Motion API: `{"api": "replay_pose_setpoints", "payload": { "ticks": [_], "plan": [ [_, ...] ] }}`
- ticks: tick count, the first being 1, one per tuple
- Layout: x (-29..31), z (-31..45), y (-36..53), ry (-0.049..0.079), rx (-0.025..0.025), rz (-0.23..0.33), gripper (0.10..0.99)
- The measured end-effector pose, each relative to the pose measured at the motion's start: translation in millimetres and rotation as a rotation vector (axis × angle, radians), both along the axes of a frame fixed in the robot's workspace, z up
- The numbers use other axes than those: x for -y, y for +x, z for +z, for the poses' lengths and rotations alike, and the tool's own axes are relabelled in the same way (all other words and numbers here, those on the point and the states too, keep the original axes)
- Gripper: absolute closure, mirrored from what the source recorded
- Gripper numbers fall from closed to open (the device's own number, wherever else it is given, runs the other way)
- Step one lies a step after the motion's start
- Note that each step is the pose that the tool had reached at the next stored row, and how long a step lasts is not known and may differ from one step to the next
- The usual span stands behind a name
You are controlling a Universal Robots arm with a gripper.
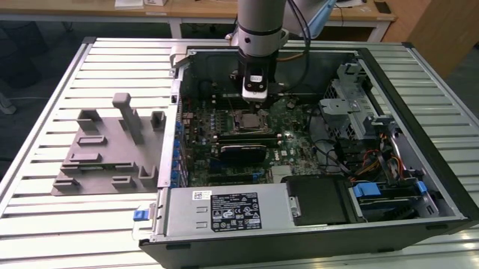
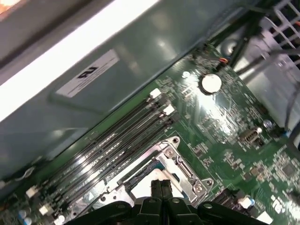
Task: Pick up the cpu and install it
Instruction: 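Close the cpu cover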
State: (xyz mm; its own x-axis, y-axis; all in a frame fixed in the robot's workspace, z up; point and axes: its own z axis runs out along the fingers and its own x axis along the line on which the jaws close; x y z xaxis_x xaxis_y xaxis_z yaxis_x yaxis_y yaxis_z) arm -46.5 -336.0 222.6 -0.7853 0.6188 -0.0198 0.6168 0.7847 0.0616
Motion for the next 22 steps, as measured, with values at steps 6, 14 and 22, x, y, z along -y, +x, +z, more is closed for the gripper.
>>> {"api": "replay_pose_setpoints", "payload": {
  "ticks": [6,14,22],
  "plan": [
    [0.0,-0.6,0.0,-0.001,0.0,0.107,0.98],
    [0.0,-1.3,0.0,-0.003,0.0,0.246,0.98],
    [0.0,-1.9,-0.3,-0.006,-0.0001,0.367,0.98]
  ]
}}
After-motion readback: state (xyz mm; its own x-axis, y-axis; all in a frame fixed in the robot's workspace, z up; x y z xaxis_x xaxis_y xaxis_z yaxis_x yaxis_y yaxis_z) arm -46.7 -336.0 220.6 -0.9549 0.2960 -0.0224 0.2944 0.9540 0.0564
